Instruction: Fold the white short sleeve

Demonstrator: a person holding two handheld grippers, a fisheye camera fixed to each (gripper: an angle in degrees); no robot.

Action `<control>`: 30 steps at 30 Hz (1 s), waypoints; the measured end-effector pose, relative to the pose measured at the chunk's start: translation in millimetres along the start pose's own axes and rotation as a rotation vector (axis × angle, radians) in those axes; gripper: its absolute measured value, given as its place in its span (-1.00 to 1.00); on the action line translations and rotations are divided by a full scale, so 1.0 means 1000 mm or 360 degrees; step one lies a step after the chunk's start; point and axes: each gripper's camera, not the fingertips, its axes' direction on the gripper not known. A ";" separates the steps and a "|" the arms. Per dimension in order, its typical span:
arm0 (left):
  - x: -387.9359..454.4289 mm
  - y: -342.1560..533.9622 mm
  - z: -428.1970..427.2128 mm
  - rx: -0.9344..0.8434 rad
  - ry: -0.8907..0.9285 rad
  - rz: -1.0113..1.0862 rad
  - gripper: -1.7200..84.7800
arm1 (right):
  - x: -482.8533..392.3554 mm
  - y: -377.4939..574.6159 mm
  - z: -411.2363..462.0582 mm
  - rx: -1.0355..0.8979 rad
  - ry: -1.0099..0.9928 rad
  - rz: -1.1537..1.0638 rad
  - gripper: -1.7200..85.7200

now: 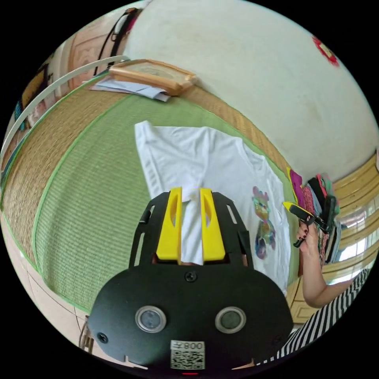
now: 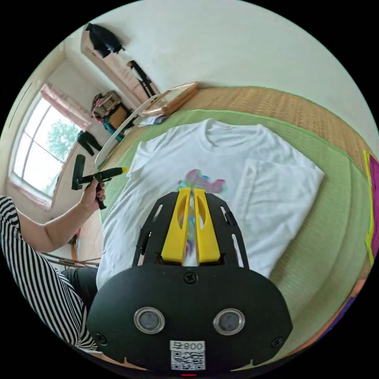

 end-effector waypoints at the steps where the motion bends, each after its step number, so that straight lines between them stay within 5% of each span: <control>1: -0.007 0.002 -0.005 0.0004 -0.0021 -0.0033 -0.77 | -0.020 -0.015 0.020 -0.0049 -0.0039 -0.0060 -0.86; 17: -0.021 0.045 -0.054 -0.0050 -0.0277 0.0170 -0.78 | -0.264 -0.233 0.269 -0.0345 -0.0062 -0.0675 -0.77; 30: -0.019 0.076 -0.084 -0.0025 -0.0370 0.0224 -0.84 | -0.294 -0.259 0.372 -0.0464 0.0224 -0.0763 -0.89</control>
